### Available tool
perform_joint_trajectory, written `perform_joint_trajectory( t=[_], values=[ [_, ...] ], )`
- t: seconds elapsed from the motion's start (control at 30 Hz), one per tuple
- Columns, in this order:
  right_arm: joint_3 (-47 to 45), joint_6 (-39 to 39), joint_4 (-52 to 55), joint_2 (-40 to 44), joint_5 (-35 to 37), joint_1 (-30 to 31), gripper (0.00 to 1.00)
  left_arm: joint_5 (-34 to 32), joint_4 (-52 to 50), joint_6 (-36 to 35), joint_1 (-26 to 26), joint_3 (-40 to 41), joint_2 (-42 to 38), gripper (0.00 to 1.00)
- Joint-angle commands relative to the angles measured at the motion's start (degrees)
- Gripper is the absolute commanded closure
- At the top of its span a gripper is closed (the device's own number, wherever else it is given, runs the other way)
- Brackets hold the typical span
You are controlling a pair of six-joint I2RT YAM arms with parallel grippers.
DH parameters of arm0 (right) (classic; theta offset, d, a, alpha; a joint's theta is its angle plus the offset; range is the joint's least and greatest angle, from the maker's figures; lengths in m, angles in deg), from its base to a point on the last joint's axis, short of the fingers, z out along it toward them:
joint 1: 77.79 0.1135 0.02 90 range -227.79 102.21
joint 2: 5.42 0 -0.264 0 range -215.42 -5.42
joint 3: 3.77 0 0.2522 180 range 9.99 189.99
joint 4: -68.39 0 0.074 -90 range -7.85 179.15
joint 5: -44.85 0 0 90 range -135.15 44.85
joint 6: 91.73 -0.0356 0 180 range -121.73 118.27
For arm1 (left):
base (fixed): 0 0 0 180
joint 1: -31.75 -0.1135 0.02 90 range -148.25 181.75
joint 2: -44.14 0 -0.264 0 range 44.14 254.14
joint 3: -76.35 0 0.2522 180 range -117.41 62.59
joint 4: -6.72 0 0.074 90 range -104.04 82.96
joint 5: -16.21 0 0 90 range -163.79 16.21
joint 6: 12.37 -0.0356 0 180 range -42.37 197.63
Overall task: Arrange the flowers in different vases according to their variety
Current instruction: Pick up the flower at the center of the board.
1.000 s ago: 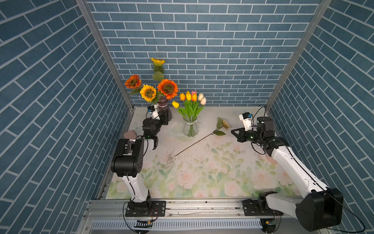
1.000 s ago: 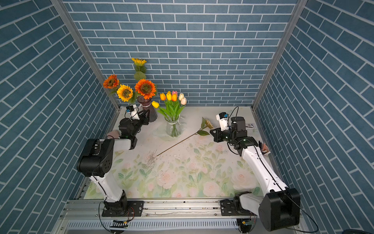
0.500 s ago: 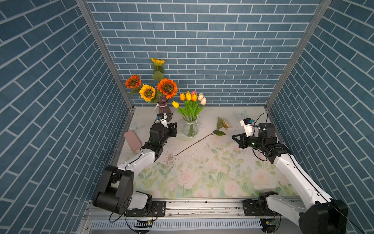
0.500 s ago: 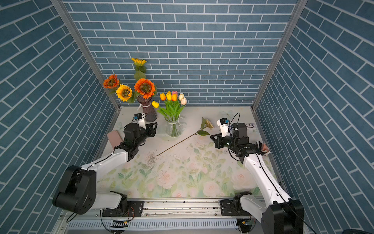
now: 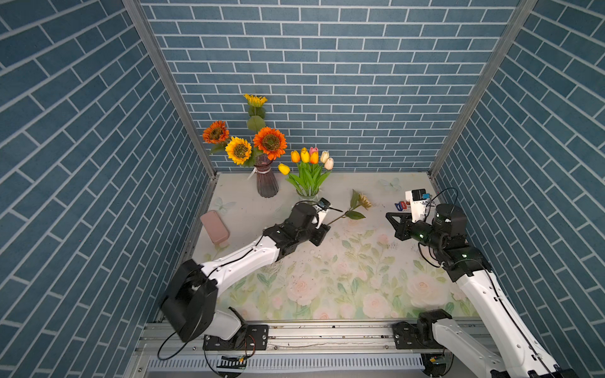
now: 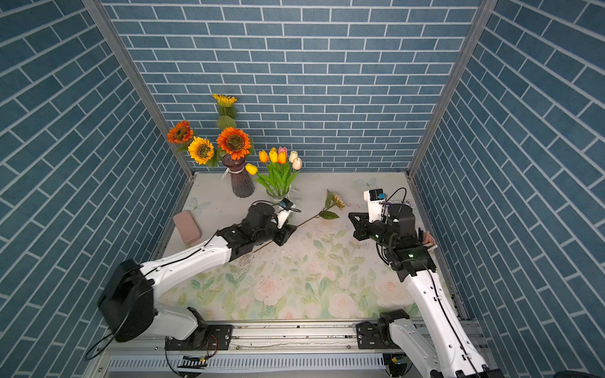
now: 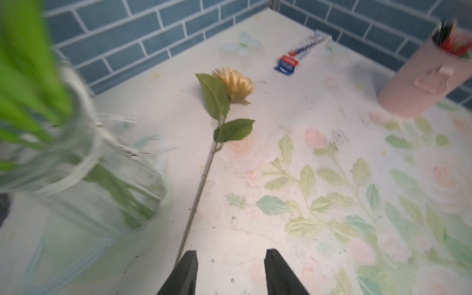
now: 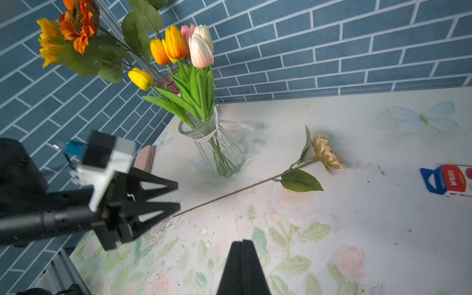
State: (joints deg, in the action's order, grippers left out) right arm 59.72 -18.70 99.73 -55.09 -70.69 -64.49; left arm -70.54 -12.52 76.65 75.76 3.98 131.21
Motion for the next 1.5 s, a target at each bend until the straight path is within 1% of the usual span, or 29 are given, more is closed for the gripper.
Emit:
perform_joint_trajectory(
  t=[0.0,0.1,0.23,0.4,0.53,0.63,0.73,0.83,1.0,1.13,1.2,1.3,1.47],
  values=[
    [1.5,-1.5,1.0,0.8,1.8,-0.9,1.0,-5.5,-5.8,-5.6,2.4,-5.4,6.1,0.53],
    [1.5,-1.3,1.7,1.8,1.4,-2.0,1.0,-7.7,-5.7,-6.3,2.4,-11.8,13.0,0.52],
    [2.3,-0.1,2.1,2.2,-1.4,-2.7,1.0,-7.7,-8.2,-8.8,2.3,-22.3,22.3,0.49],
    [4.0,4.0,2.1,1.5,-12.0,-3.1,1.0,-5.8,-11.8,-13.9,1.3,-34.7,33.2,0.47],
    [5.3,7.7,3.6,2.1,-16.6,-3.1,1.0,-2.6,-15.8,-16.9,-0.7,-41.6,38.5,0.47],
    [5.7,10.7,5.4,3.1,-16.9,-3.1,1.0,0.3,-19.2,-19.2,-2.2,-45.8,41.4,0.46],
    [5.5,12.1,6.2,3.8,-17.4,-3.2,1.0,1.5,-23.1,-21.2,-3.0,-50.0,44.1,0.46],
    [5.2,12.5,6.0,4.2,-18.2,-3.1,1.0,1.6,-25.4,-22.9,-3.6,-52.7,46.5,0.46],
    [5.0,12.6,5.3,4.2,-18.4,-3.1,1.0,2.7,-26.6,-25.2,-4.3,-54.8,48.9,0.46],
    [5.0,12.4,4.9,3.7,-18.4,-3.1,1.0,3.4,-30.2,-26.6,-4.4,-58.7,52.1,0.46],
    [5.0,12.4,4.7,3.4,-18.3,-3.1,1.0,1.9,-31.1,-26.8,-4.4,-60.0,53.4,0.46],
    [5.2,12.3,4.6,3.2,-18.3,-3.1,1.0,-0.4,-30.5,-27.6,-4.5,-59.7,54.0,0.46],
    [5.6,12.1,4.7,3.4,-18.0,-3.1,0.99,-1.2,-30.4,-28.4,-4.9,-60.0,54.7,0.46]
  ],
)
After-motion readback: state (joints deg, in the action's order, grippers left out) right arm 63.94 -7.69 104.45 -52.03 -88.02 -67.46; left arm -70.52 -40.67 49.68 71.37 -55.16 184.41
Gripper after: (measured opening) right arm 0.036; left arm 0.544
